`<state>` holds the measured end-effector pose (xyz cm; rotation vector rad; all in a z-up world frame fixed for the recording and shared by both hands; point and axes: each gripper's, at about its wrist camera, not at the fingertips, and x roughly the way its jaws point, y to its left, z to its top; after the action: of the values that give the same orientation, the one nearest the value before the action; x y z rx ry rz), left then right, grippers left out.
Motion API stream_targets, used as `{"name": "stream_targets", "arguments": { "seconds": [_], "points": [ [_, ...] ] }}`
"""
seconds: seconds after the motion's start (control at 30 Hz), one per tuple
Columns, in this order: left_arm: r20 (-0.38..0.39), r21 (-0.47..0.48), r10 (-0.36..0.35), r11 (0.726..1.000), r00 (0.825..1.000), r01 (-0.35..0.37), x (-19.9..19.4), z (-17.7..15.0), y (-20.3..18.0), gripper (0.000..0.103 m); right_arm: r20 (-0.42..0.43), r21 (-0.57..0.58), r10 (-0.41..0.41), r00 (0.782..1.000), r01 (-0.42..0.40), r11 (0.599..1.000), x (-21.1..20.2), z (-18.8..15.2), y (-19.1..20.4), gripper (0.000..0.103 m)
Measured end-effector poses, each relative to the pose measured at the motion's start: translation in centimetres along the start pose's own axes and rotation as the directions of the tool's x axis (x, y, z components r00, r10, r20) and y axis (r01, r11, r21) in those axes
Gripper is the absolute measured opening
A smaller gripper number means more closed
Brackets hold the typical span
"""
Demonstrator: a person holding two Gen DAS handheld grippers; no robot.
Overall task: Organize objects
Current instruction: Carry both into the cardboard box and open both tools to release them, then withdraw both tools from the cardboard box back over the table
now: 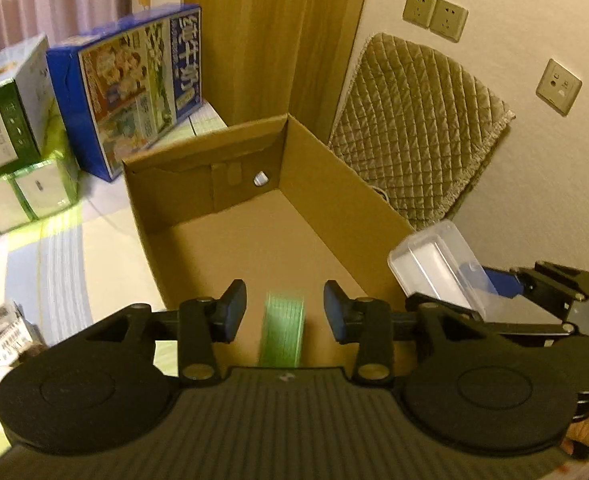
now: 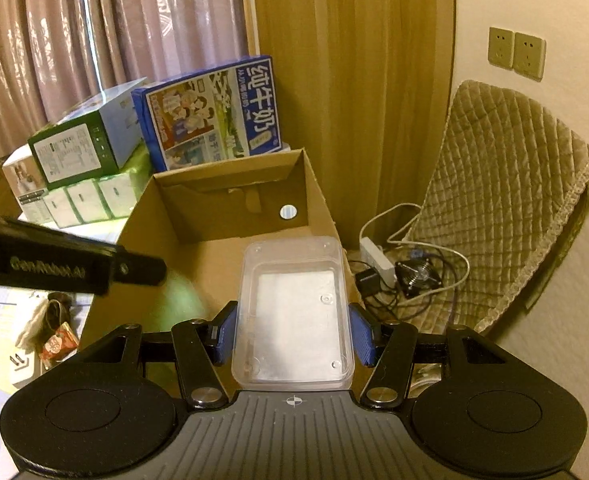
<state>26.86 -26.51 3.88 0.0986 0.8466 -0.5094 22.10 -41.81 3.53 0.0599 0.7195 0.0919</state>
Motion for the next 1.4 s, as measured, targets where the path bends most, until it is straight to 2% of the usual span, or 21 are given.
{"name": "stream_targets", "arguments": {
  "seconds": [0.27,0.37,0.47,0.57,0.8,0.87,1.03,1.23,1.4],
  "points": [
    [0.021,-0.006,0.023,1.0,1.0,-0.023,-2.3,-0.8,1.3,0.038,-0.005,0.011,0.029,1.0,-0.029,1.0,0.4,-0.1,0.6,0.054],
    [0.023,-0.015,0.028,1.0,0.999,-0.028,-3.1,-1.3,1.8,0.038,0.023,0.02,0.05,0.998,-0.05,0.999,0.6,0.1,1.0,0.054],
    [0.025,-0.026,0.047,0.999,0.999,-0.046,-3.8,-1.9,2.6,0.041,0.053,0.04,0.077,0.996,-0.079,0.996,0.7,0.3,1.0,0.075],
    [0.037,-0.031,0.072,0.997,0.997,-0.071,-5.0,-2.7,3.6,0.048,0.054,0.048,0.077,0.996,-0.08,0.996,0.2,0.0,1.1,0.076],
    [0.056,-0.063,0.118,0.991,0.991,-0.114,-8.6,-5.5,5.7,0.054,0.042,0.058,0.088,0.995,-0.09,0.994,-2.7,-1.7,1.9,0.078],
    [0.057,-0.077,0.129,0.989,0.99,-0.125,-9.6,-6.3,6.1,0.06,0.039,0.053,0.09,0.995,-0.092,0.994,-3.6,-2.0,2.5,0.08],
    [0.071,-0.107,0.153,0.984,0.986,-0.145,-12.5,-8.4,6.6,0.069,0.028,0.044,0.109,0.994,-0.11,0.993,-5.7,-2.6,4.6,0.083],
    [0.093,-0.117,0.194,0.976,0.977,-0.183,-15.9,-11.1,6.6,0.089,0.037,0.026,0.129,0.991,-0.13,0.991,-8.2,-3.4,7.1,0.088],
    [0.095,-0.167,0.204,0.968,0.974,-0.187,-18.3,-13.6,7.6,0.096,0.036,0.001,0.16,0.987,-0.16,0.987,-9.5,-4.0,9.3,0.096]
  ]
}}
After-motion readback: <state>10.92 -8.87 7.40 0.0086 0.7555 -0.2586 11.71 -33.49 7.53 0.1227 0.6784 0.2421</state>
